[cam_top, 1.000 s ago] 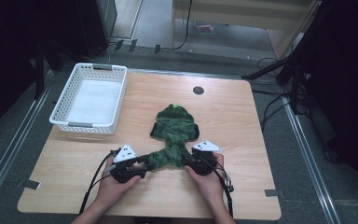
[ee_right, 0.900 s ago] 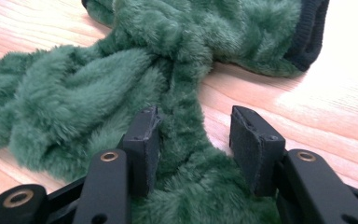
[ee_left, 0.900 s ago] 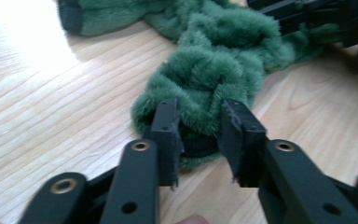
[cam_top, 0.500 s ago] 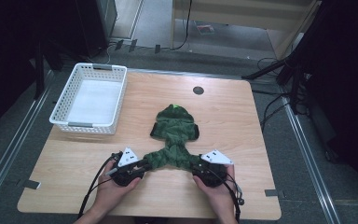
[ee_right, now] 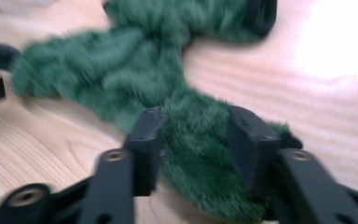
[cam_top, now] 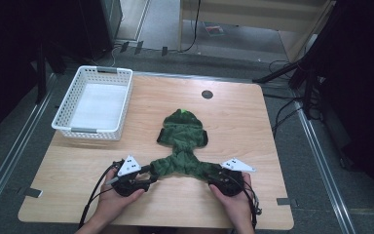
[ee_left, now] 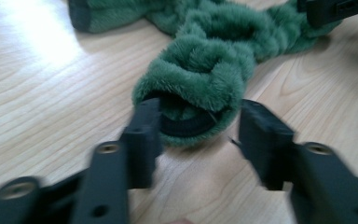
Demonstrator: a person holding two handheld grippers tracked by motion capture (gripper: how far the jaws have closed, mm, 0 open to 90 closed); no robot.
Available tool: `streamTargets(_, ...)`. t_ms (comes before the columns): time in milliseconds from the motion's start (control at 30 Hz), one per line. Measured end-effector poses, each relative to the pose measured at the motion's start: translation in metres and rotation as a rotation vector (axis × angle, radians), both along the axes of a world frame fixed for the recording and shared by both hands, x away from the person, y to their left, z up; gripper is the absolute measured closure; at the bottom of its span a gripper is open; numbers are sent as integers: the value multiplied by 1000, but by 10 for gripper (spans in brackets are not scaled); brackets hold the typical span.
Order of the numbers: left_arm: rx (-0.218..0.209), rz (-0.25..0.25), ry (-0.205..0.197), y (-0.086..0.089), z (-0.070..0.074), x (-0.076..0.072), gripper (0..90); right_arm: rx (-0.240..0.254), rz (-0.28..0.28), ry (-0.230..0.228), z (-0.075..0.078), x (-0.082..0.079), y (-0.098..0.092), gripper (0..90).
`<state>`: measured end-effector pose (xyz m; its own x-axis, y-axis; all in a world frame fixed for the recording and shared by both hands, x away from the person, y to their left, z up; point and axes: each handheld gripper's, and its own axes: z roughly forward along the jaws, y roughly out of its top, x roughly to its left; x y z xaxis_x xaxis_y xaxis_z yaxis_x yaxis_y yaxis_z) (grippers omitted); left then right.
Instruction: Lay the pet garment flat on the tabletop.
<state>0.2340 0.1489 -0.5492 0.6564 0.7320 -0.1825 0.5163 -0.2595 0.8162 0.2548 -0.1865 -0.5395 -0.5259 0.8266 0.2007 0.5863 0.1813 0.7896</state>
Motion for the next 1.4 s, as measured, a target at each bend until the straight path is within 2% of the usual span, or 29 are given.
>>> streamTargets(133,-56,56,-34,15,7,-6,277,-1,-22,-67,3,1,-9,409)
streamTargets(200,-65,80,-46,23,9,-7,220,-2,-39,-78,4,1,-14,332)
streamTargets(300,-74,109,-43,35,11,-8,131,-12,-68,-79,7,-1,-23,205)
streamTargets(367,-89,134,-40,42,12,-8,92,11,-82,-72,11,-3,-30,107)
streamTargets(467,-106,130,-46,55,14,-9,0,17,-99,-99,18,-8,-38,0)
streamTargets(567,-107,174,-38,68,16,-12,0,25,-119,-99,18,-11,-47,0)
streamTargets(800,-123,279,-46,115,18,-17,0,-23,-150,-98,11,-17,-71,0)
streamTargets(967,-85,346,-47,145,15,-22,0,-20,-188,-79,3,-21,-92,0)
streamTargets(1200,-84,405,-45,177,11,-28,0,-38,-222,-59,-4,-24,-110,0)
streamTargets(1400,-32,445,-56,197,9,-33,0,-36,-236,-59,-5,-26,-119,0)
